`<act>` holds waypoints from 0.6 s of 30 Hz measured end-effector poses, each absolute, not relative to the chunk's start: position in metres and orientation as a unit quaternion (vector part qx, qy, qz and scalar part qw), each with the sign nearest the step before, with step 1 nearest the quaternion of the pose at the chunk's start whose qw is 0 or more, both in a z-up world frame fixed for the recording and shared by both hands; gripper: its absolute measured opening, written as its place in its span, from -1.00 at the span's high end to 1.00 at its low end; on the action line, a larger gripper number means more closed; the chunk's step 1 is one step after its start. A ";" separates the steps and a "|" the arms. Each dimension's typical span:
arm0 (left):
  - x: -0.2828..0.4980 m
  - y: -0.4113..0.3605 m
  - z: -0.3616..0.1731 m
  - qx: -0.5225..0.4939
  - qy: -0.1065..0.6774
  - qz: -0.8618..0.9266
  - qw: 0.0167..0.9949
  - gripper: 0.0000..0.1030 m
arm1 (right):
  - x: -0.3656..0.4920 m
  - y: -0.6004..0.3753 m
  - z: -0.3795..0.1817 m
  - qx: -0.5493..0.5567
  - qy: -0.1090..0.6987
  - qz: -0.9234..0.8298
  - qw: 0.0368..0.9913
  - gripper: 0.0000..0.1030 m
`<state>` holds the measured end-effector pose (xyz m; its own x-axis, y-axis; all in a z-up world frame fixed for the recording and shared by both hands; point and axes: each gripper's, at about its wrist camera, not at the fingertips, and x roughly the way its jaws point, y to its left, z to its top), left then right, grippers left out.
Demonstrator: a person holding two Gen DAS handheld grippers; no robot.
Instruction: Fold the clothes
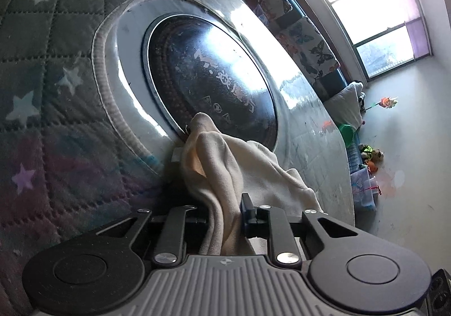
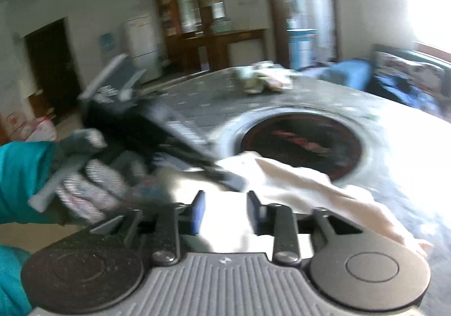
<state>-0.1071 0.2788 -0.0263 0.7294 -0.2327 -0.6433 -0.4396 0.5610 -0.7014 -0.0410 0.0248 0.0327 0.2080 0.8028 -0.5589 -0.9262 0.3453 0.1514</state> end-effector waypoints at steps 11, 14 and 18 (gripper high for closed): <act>-0.103 0.267 -0.019 -0.411 0.370 0.077 0.829 0.59 | 0.023 -0.059 0.003 -0.059 0.337 0.365 0.866 0.01; -0.102 0.265 -0.017 -0.402 0.372 0.080 0.833 0.59 | 0.032 -0.065 -0.008 -0.033 0.356 0.354 0.864 0.01; -0.096 0.259 -0.015 -0.384 0.376 0.085 0.839 0.59 | 0.034 -0.065 -0.017 -0.007 0.362 0.359 0.860 0.03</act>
<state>-0.0964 0.2588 -0.0150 0.7026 -0.1458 -0.6965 -0.4325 0.6898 -0.5806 0.0342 -0.0649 -0.0170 0.4800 0.6125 -0.6281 -0.6220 0.7424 0.2487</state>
